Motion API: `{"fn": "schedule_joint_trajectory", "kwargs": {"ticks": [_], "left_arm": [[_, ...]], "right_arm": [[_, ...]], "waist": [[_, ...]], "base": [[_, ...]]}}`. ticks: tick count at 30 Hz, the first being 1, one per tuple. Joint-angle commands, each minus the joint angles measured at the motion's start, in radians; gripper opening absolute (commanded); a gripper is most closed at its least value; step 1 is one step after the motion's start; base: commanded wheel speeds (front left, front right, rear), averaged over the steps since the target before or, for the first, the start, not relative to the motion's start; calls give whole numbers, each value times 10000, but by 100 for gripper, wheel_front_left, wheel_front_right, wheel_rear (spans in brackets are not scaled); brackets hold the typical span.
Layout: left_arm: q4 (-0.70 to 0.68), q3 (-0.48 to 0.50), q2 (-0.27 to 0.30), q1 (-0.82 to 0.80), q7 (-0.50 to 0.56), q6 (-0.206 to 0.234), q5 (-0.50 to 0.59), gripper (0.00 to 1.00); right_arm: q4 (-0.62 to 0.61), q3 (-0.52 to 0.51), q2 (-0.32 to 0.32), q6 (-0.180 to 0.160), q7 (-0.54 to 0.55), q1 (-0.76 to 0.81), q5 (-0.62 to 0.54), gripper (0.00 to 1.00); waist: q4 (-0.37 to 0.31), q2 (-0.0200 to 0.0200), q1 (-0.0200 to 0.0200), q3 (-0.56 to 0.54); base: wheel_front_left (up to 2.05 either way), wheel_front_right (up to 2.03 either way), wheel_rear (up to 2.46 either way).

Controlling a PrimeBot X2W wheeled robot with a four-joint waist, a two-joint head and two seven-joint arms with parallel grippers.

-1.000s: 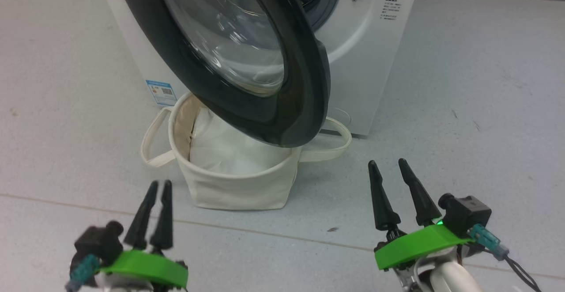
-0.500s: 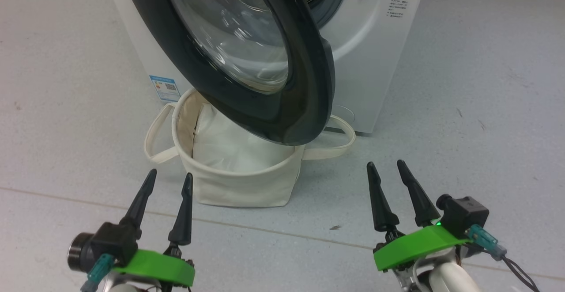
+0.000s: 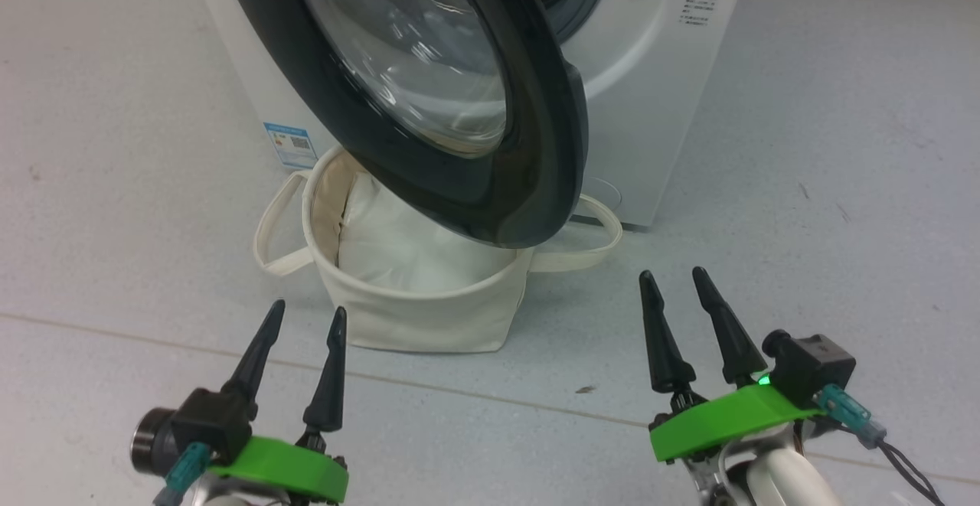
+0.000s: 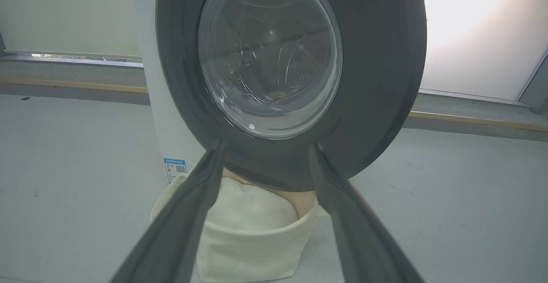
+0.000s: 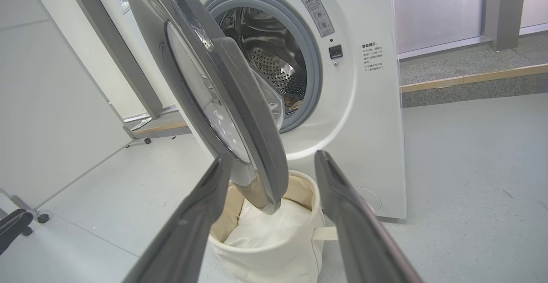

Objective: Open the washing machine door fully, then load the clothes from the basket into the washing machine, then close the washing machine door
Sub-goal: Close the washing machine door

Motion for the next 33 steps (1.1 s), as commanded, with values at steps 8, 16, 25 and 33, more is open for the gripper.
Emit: {"fn": "schedule_joint_trajectory", "kwargs": {"ticks": [8,16,25,33], "left_arm": [[-74,31,21,-591,-118,23,-199,100],[-59,-339,21,-923,-118,133,-429,100],[-148,-782,20,-1441,-118,283,-657,100],[-149,-1033,20,-1638,-118,414,-830,100]], "right_arm": [[-492,932,95,2,-122,-1086,-381,100],[184,2170,95,2,-122,-2357,-513,0],[1386,1206,95,2,-122,-3727,-1328,0],[1690,-264,95,2,-122,-4169,-1494,0]], "waist": [[359,0,0,440],[919,0,0,1026],[1599,0,0,1904],[1924,0,0,2217]], "base": [[0,0,0],[0,0,0],[0,0,0],[0,0,0]]}}
